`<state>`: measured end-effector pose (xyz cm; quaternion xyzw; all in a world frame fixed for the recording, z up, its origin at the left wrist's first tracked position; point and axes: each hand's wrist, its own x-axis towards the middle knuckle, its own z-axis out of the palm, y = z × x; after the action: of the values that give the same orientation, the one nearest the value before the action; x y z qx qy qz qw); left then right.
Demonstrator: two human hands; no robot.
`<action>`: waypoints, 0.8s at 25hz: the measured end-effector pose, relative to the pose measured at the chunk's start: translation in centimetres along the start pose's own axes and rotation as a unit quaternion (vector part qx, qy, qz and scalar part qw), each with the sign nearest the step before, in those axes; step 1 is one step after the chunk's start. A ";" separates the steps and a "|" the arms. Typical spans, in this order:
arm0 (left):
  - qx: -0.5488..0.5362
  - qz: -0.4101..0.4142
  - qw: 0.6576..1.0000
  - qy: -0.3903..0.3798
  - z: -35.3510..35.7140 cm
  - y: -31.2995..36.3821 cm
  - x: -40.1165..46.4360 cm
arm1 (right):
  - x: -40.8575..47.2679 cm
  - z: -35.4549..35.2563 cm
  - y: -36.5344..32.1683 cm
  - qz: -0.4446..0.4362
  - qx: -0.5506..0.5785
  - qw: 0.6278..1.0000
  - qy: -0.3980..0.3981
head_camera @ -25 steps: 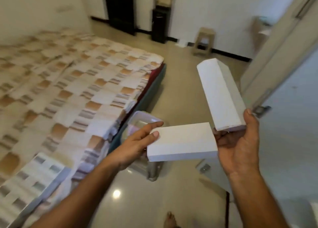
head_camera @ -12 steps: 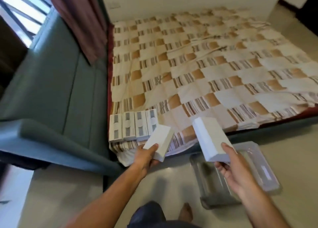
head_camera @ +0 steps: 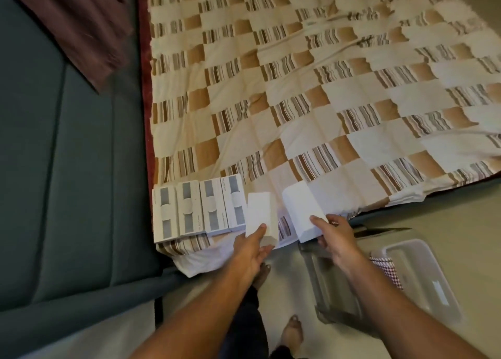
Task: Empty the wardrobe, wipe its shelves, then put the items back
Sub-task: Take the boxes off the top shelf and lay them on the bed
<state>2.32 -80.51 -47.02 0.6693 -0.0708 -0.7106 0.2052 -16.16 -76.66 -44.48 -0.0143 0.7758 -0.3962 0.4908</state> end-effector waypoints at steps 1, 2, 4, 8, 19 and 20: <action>0.003 -0.015 1.000 -0.001 1.1 0.8 1.9 | 1.7 1.0 -0.6 0.001 -0.015 1.000 0.018; 0.002 -0.019 1.000 -0.001 2.2 1.7 3.6 | 3.5 1.9 -1.0 0.003 -0.027 0.999 0.032; -0.024 -0.013 1.000 0.002 4.1 2.9 7.1 | 7.2 3.7 -1.7 0.012 -0.046 0.998 0.046; -0.011 -0.046 0.999 0.000 6.3 2.6 12.8 | 13.9 6.5 -0.9 0.027 -0.091 0.994 0.056; -0.169 -0.155 0.968 0.099 7.0 -0.3 22.2 | 23.0 9.2 5.7 0.058 -0.161 0.985 -0.028; -0.136 -0.160 0.973 0.094 6.9 -0.6 22.1 | 22.7 9.0 5.7 0.057 -0.164 0.984 -0.026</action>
<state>-5.01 -89.75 -66.98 0.7017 0.1540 -0.6708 0.1840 -18.81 -87.46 -66.94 -0.0610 0.8168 -0.2347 0.5235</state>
